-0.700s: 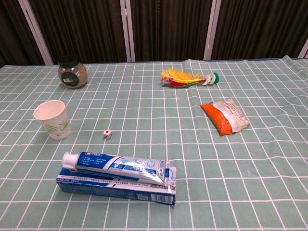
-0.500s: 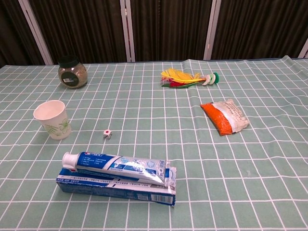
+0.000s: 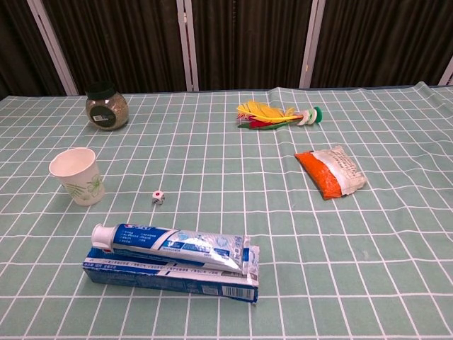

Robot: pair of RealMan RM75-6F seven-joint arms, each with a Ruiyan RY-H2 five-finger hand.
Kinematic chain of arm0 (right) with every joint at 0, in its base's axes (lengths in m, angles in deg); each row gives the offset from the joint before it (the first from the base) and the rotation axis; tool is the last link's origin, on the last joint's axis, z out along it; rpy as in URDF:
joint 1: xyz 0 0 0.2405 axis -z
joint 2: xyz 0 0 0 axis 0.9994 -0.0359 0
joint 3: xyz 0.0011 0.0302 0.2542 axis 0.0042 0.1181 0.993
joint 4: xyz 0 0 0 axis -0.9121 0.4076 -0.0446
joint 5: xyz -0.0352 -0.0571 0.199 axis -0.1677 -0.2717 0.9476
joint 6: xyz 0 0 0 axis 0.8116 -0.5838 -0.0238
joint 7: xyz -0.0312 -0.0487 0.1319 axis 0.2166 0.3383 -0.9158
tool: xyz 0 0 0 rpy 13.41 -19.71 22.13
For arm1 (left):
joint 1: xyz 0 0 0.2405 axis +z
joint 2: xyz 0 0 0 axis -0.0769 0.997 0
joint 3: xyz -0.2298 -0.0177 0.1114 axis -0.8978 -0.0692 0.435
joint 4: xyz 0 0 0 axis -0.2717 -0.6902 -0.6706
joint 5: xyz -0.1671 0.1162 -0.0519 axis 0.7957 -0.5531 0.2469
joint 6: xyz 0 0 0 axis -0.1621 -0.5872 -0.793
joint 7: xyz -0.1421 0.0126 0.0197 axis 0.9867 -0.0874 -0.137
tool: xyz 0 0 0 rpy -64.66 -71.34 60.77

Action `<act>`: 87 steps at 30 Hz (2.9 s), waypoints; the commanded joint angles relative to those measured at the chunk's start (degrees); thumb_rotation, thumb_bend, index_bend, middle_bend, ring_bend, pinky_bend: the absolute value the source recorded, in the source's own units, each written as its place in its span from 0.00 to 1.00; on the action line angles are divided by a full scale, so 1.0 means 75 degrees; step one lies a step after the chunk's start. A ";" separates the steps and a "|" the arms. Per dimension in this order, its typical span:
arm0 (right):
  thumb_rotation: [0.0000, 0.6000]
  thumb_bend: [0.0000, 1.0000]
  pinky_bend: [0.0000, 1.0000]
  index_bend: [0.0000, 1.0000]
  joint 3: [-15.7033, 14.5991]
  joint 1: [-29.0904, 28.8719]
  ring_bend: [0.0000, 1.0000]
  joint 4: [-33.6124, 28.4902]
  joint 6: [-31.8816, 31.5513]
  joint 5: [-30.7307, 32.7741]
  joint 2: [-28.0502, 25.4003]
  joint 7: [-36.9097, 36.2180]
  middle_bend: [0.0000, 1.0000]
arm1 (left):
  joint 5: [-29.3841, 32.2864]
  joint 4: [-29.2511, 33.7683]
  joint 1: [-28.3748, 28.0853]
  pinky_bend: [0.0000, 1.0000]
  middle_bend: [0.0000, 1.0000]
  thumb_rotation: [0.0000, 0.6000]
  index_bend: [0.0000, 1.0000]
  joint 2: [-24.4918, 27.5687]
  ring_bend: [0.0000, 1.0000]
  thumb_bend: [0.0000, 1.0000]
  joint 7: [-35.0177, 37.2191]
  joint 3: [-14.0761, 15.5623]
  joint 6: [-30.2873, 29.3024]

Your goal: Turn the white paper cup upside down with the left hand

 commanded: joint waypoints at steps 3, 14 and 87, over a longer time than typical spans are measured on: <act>1.00 0.00 0.00 0.06 0.0132 -0.0039 0.00 0.0111 0.0144 0.0345 0.0022 0.0012 0.00 | -0.0164 -0.1348 -0.1544 0.00 0.00 1.00 0.00 -0.1321 0.00 0.00 -0.2492 -0.0401 0.1729; 1.00 0.00 0.00 0.06 0.0322 -0.0060 0.00 0.0289 0.0272 0.0806 -0.0021 -0.0221 0.00 | -0.0490 -0.2802 -0.2492 0.00 0.00 1.00 0.03 -0.2415 0.00 0.00 -0.4219 -0.0170 0.2454; 1.00 0.00 0.00 0.06 0.0324 -0.0212 0.00 0.0388 0.0556 0.1006 0.0131 -0.0026 0.00 | 0.0649 -0.2760 -0.2502 0.00 0.00 1.00 0.03 -0.1574 0.00 0.00 0.2767 -0.0529 0.2203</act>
